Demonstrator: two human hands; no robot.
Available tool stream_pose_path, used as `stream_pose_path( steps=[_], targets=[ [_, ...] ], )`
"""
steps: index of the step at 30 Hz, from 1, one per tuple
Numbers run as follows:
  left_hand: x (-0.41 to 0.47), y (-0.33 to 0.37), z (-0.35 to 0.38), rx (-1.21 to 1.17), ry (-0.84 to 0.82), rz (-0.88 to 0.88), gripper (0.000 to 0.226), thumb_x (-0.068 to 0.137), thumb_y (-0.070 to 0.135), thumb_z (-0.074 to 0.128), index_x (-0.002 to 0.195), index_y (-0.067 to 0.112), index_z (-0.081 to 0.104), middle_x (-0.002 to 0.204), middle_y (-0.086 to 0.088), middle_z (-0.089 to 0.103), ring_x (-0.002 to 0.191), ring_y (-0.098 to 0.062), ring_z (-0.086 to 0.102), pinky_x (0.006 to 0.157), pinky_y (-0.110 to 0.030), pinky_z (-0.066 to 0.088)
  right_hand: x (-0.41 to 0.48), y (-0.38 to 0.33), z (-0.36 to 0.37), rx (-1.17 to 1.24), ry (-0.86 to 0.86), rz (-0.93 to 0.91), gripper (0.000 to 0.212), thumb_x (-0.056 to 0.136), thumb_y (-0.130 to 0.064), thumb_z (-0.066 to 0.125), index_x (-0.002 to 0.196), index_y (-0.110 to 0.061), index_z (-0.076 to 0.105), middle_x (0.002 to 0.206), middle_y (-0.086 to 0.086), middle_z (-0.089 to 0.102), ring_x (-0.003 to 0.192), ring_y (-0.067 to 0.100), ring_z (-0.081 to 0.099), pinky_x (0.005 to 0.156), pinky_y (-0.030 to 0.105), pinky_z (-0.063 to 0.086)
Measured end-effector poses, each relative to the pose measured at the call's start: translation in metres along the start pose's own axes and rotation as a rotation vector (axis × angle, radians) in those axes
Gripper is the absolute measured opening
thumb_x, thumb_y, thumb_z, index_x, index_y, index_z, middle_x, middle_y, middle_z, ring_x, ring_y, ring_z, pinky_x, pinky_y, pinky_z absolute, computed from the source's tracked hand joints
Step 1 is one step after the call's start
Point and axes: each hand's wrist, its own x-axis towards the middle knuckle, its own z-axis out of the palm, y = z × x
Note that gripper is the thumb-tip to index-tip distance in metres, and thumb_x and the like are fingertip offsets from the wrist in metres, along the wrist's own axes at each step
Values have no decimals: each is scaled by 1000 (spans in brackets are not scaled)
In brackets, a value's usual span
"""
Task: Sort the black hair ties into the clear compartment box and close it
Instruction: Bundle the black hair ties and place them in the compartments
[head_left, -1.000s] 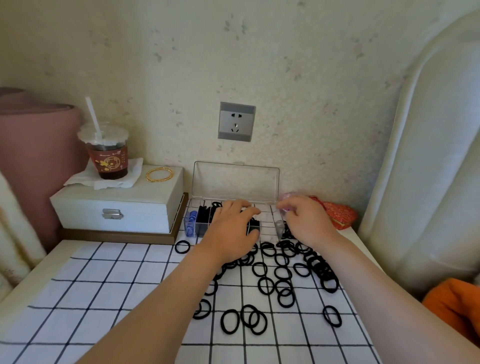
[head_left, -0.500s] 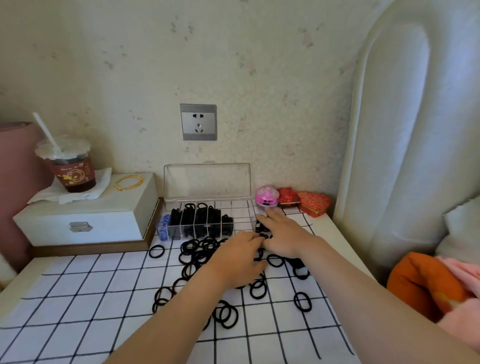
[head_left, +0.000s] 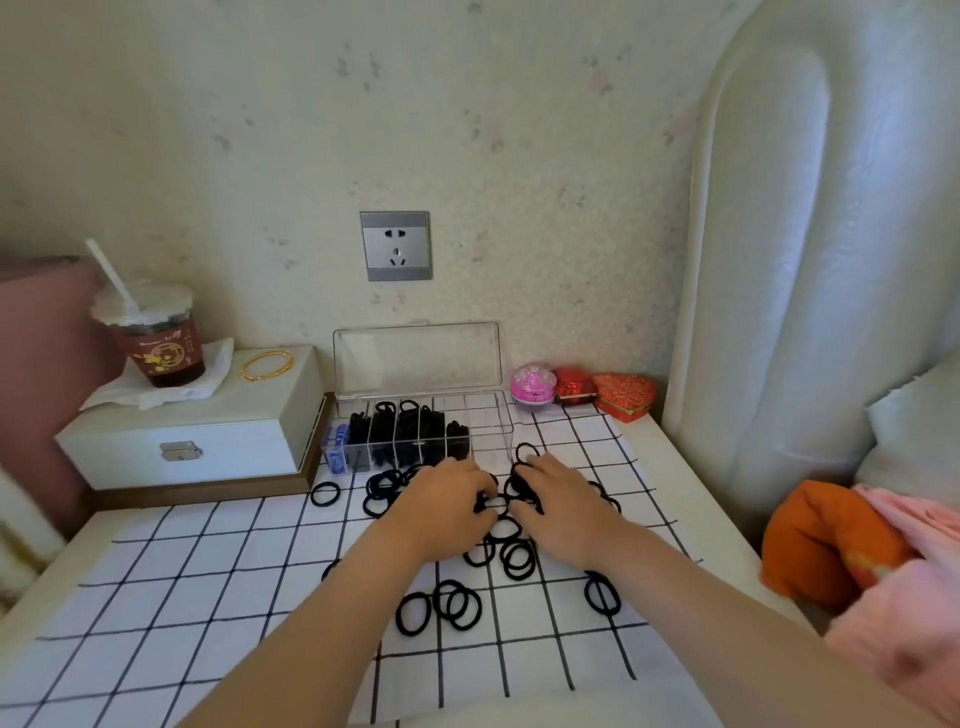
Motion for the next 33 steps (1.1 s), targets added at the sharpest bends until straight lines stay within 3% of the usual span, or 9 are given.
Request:
stream_pose_path(
  steps=[4,10,15,17,19,21,23,29,33],
  targets=[
    [-18,-1,-10,-119,-38,-57,41,84,33,58,125,28,54,117,7,61,113,-15,53,97,-34,46,-5,-27,21,54,96,-61,33,98,-35,43,117,-13,59,115,3,52,111,20,46,101,44,40],
    [-41,-14,-27,-118,-111,-128,73,85,32,57,151,31,27,141,1,48,129,-22,37,106,-37,33,8,-65,22,81,-2,-94,36,99,-31,40,126,-14,57,122,8,59,116,25,52,101,46,42],
    [-53,-6,-30,-76,-182,-106,95,79,59,65,156,32,14,158,3,22,146,-24,12,119,-43,20,-11,-60,-3,42,134,-72,29,98,-33,51,123,-20,57,121,-1,61,111,20,57,99,42,44],
    [-60,-1,-27,-43,-290,-101,115,72,74,65,157,32,0,164,6,-2,151,-21,-9,123,-47,7,-25,-50,1,-30,156,-4,35,98,-41,49,126,-20,52,129,-2,54,121,20,51,104,44,39],
    [-67,2,-19,5,-360,-93,128,61,85,62,155,37,-12,163,8,-18,149,-19,-23,122,-49,-2,-42,-38,9,-114,104,133,51,98,-52,41,140,-22,40,153,5,36,145,27,29,116,52,25],
    [-75,5,-7,62,-351,-63,130,58,92,56,152,40,-19,162,8,-24,147,-17,-28,121,-47,-8,-57,-28,16,-167,30,264,69,96,-65,31,153,-28,21,166,10,8,154,29,0,121,57,5],
    [-82,6,2,102,-297,-36,127,60,94,48,151,40,-22,161,8,-27,146,-17,-30,120,-44,-12,-65,-23,20,-191,-15,328,77,93,-73,20,158,-33,5,167,9,-6,153,28,-13,121,59,-4],
    [-91,-2,10,92,-199,-54,115,68,94,37,152,38,-19,162,8,-23,147,-14,-27,118,-39,-16,-51,-35,29,-48,-7,205,74,99,-64,20,160,-27,0,168,9,-6,153,24,-14,124,44,-5],
    [-89,-13,6,72,-182,-104,120,57,96,21,155,36,-12,163,8,-19,149,-14,-23,120,-41,-11,-28,-56,43,-34,29,59,70,103,-55,26,160,-22,3,168,9,0,154,22,-7,125,39,-1]
  ],
)
